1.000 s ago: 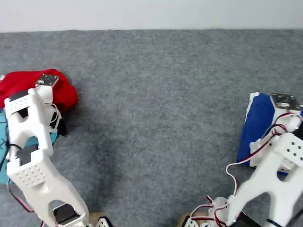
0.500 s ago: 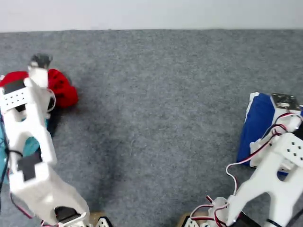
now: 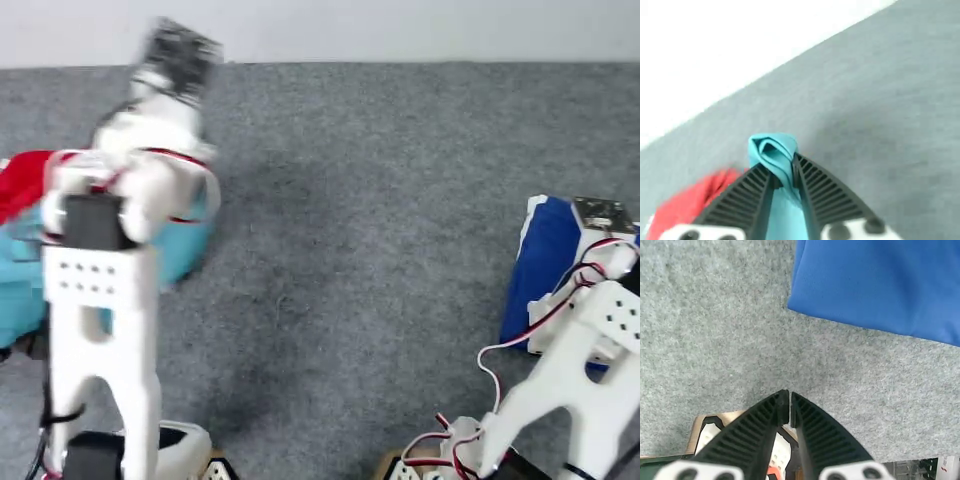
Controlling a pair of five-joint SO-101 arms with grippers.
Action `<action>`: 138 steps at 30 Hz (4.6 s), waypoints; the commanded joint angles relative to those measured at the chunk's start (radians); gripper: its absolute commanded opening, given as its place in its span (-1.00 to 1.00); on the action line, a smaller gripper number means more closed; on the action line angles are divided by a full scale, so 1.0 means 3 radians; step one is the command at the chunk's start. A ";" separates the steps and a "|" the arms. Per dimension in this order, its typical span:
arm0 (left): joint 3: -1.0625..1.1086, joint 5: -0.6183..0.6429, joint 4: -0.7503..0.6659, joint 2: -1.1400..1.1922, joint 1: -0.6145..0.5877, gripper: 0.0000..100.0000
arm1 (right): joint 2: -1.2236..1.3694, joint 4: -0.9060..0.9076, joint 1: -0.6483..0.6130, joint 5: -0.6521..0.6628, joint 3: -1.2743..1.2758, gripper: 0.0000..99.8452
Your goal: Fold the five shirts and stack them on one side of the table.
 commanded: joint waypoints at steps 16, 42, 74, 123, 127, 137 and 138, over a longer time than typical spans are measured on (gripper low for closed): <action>-0.1476 0.0624 -0.1023 0.2276 0.1401 -0.97 | -0.0084 0.0130 -0.0013 -0.0010 -0.0015 -0.98; -0.1199 -0.0128 0.1570 0.1202 0.0066 -0.68 | -0.0079 0.0130 -0.0023 -0.0010 -0.0015 -0.98; 0.3378 -0.2000 -0.0440 -0.0348 -0.1979 -0.53 | -0.0110 0.0125 -0.0028 -0.0015 0.0440 -0.98; 0.0596 -0.0286 0.1299 -0.0706 0.0184 -0.97 | -0.0110 0.0125 -0.0028 -0.0031 0.0450 -0.98; 0.0412 -0.0199 0.1110 -0.0465 -0.0302 -0.97 | -0.0110 0.0125 -0.0033 -0.0031 0.0435 -0.98; 0.0136 -0.0199 0.0327 0.0644 -0.1698 -0.97 | -0.0090 0.0125 -0.1394 -0.0547 0.0327 -0.98; 0.0100 -0.0199 0.0256 0.0788 -0.1785 -0.97 | -0.0079 0.0120 -0.1634 -0.0660 0.0261 -0.98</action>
